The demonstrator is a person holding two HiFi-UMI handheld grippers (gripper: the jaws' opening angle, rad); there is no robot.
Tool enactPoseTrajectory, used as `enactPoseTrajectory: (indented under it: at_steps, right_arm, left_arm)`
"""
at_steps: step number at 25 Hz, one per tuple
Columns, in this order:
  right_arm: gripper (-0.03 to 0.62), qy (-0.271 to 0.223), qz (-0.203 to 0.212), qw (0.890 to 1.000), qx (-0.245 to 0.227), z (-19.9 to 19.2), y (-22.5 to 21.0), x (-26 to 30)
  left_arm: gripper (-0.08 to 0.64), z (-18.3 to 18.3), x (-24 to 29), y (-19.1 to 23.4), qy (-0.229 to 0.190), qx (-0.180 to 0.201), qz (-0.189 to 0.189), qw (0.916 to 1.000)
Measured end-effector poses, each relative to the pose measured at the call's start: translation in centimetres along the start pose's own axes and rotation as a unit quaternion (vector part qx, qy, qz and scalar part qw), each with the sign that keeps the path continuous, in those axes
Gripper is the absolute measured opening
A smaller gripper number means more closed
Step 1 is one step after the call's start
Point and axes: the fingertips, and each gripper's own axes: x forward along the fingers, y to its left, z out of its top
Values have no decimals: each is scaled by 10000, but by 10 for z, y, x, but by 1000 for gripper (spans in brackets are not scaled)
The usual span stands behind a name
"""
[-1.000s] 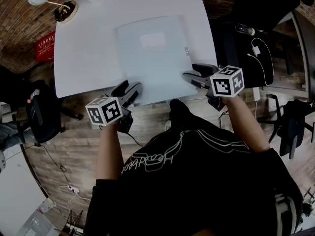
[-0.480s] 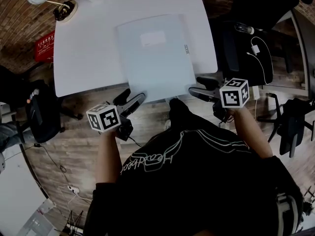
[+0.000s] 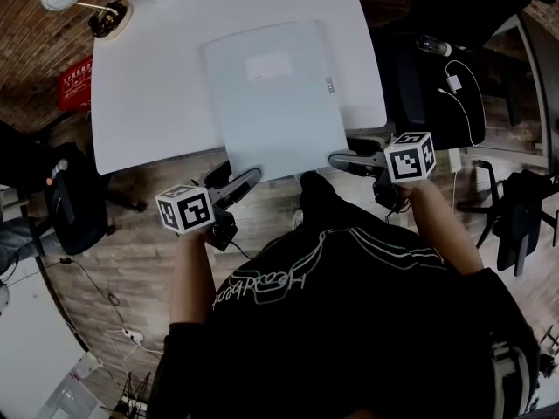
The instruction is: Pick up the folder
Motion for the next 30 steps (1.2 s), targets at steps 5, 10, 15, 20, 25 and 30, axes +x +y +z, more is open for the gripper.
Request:
enactPoseTrajectory:
  at_steps: [5,10,15,20,25,30]
  right_arm:
    - [285,42,46,10000,38,-1,0,1]
    - [285,159,-17,9999,-58,-2,-2,2]
    - [284,308,-148,9990,-286,-4,-3,4]
    - [284,224,-156,9994,-206,-2,-2,4]
    - [284,183,-200,9994,-220,-3,0,2]
    - [284,108,-216,9988,-417,-2,7,1]
  left_arm:
    - [362,-3,3,0,111,99,-47,9999]
    - [361,-4,6,2,184,248,36,9995]
    - [360,-6,7,4,246,422,170,9987]
    - [360,-3,6,3,121,396,183,9990]
    - [360,-3,5,0,27,388,194,9991]
    - [360,-2,0,-6,-44,544,228,9982]
